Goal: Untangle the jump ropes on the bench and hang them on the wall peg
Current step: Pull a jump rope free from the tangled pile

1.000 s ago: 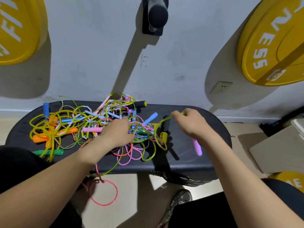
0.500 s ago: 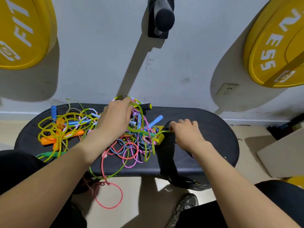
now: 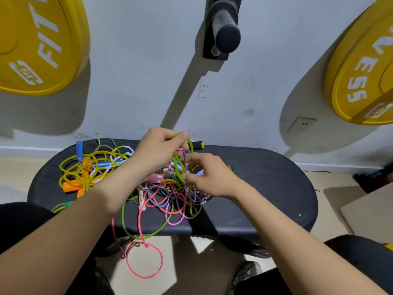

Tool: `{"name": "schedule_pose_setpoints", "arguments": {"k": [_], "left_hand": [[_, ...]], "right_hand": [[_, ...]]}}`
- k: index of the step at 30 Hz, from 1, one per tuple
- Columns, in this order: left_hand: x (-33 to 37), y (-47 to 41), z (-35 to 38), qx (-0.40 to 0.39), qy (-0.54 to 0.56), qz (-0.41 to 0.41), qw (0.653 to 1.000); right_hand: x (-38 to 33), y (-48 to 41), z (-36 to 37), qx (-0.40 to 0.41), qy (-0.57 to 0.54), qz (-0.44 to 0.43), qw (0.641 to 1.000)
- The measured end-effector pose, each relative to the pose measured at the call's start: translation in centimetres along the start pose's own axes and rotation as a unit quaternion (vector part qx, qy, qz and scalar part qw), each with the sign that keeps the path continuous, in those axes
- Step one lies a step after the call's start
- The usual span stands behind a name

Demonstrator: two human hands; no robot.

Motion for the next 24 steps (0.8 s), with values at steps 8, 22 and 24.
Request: {"name": "schedule_pose_setpoints", "arguments": {"k": [8, 22, 24], "left_hand": [[0.1, -0.1, -0.9, -0.062, 0.217, -0.107, 0.968], [-2.8, -0.2, -2.4, 0.127, -0.245, 0.004, 0.961], [-3.4, -0.2, -3.0, 0.183, -0.353, -0.034, 0.917]], "right_hand": [[-0.8, 0.2, -1.3, -0.067, -0.1, 0.082, 0.989], [-1.2, 0.8, -5.5, 0.134, -0.132, 0.054, 0.981], [-1.7, 1.0, -6.3, 0.158, -0.186, 0.037, 0.969]]}}
Point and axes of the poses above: each hand's wrist, its own y-axis away from the middle knuckle, its own z-axis out of the palm, x = y × z, the point moved 2 cm from there along -y, towards the middle knuckle, and after that the axes turned 11 degrees about -z, right-handed, at the moved point
